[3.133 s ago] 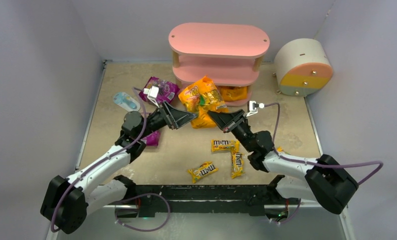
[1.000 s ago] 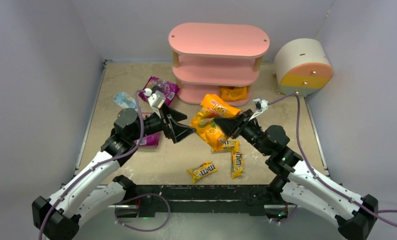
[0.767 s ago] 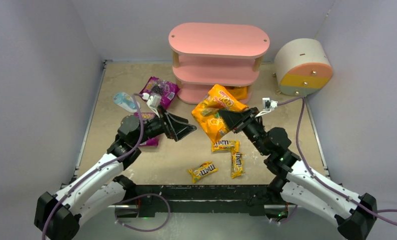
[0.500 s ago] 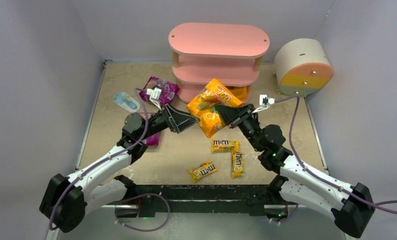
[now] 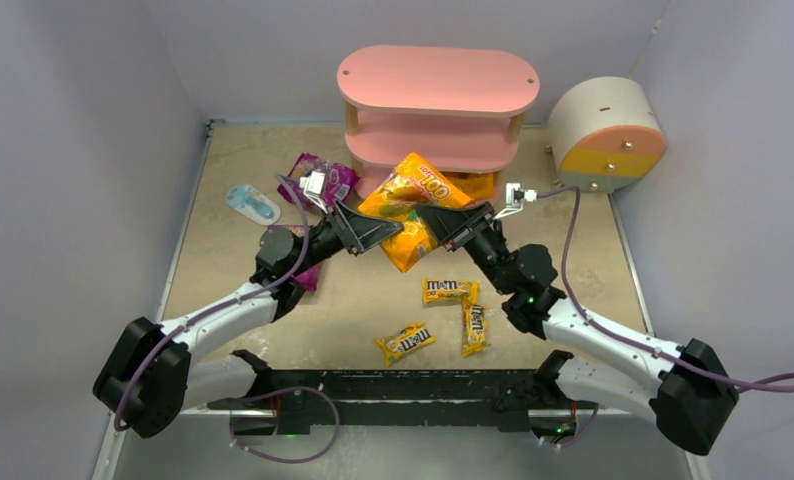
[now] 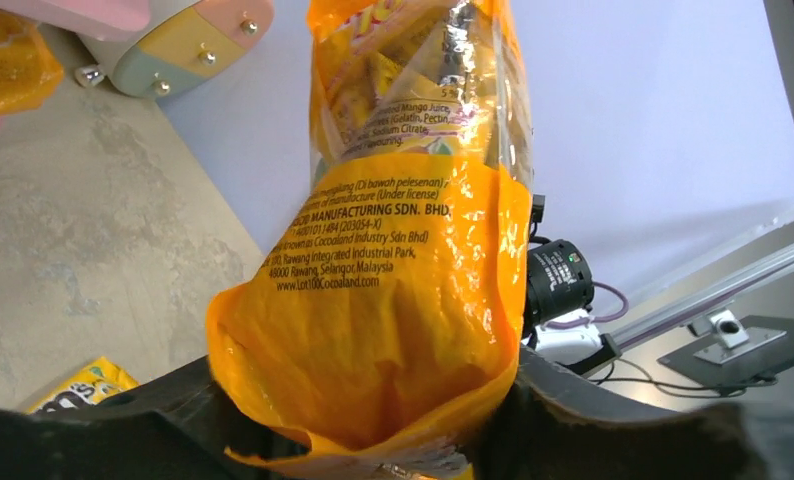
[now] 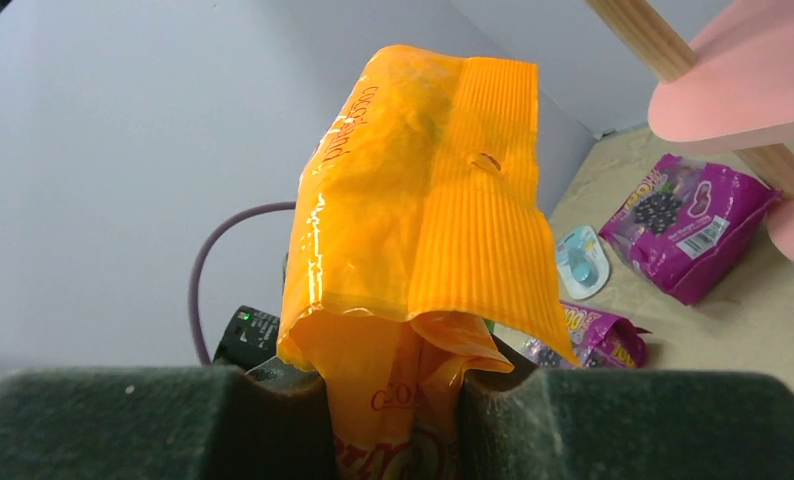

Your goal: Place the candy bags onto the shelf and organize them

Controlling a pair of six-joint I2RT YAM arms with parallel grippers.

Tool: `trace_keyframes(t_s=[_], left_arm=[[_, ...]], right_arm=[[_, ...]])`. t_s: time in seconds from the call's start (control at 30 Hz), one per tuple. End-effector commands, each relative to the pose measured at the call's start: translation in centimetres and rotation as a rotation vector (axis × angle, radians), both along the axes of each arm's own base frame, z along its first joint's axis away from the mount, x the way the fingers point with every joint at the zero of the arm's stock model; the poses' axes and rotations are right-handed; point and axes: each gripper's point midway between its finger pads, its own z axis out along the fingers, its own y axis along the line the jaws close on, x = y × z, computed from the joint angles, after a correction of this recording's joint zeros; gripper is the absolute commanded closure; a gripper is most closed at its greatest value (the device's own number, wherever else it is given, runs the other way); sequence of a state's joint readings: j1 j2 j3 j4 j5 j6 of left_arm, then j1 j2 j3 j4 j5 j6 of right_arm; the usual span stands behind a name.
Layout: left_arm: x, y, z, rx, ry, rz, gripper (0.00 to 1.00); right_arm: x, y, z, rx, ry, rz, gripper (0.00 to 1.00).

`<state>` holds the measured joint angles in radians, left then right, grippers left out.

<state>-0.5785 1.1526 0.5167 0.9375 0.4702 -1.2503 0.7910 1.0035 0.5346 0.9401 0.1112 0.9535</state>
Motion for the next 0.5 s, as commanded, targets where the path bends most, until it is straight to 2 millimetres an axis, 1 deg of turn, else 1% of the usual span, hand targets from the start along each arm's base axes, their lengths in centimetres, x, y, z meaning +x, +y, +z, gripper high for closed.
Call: trace_keyframes(t_s=[0.0, 0.03, 0.07, 0.1, 0.13, 0.17, 0.2, 0.23, 0.27, 0.33, 0.4, 0.43, 0.47], left_arm=[[-0.5, 0.0, 2.7, -0.09, -0.075, -0.018, 0.59], [-0.5, 0.0, 2.4, -0.09, -0.069, -0.018, 0.69], [-0.4, 0.0, 2.2, -0.087, -0.065, -0.018, 0.79], [-0.3, 0.0, 1.9, -0.082, -0.058, -0.014, 0.89], [-0.2, 0.0, 1.4, -0.075, -0.046, -0.01, 0.92], [-0.1, 0.0, 0.8, -0.067, -0.038, -0.005, 0.96], [0.2, 0.1, 0.0, -0.053, -0.017, 0.012, 0.98], [0.5, 0.2, -1.0, -0.036, 0.01, 0.031, 1.0], [0.8, 0.3, -2.1, -0.015, 0.037, 0.054, 1.0], [1.7, 0.8, -4.7, 0.045, 0.091, 0.12, 1.0], [2.8, 1.5, -7.5, 0.119, 0.149, 0.196, 1.0], [3.4, 1.9, -8.5, 0.148, 0.163, 0.238, 1.0], [3.9, 2.2, -9.4, 0.17, 0.179, 0.272, 1.0]], right_arm=[[-1.3, -1.2, 5.3, 0.128, -0.116, 0.003, 1.0], [-1.0, -1.3, 4.6, 0.106, -0.094, -0.01, 0.96], [-0.7, -1.5, 3.9, 0.083, -0.074, -0.031, 0.83], [-0.6, -1.8, 3.1, 0.055, -0.056, -0.049, 0.66], [-0.6, -2.0, 1.9, 0.02, -0.024, -0.061, 0.47], [-0.1, -2.7, 0.7, -0.011, 0.02, -0.104, 0.33], [0.5, -3.8, -0.7, -0.045, 0.074, -0.169, 0.16], [1.0, -5.0, -2.0, -0.073, 0.138, -0.229, 0.04], [1.3, -6.2, -3.6, -0.106, 0.208, -0.292, 0.02], [1.4, -9.0, -6.1, -0.141, 0.332, -0.411, 0.02], [1.1, -11.3, -7.5, -0.178, 0.361, -0.495, 0.02], [0.9, -12.2, -8.3, -0.207, 0.365, -0.527, 0.02], [0.6, -13.1, -8.5, -0.21, 0.364, -0.556, 0.02]])
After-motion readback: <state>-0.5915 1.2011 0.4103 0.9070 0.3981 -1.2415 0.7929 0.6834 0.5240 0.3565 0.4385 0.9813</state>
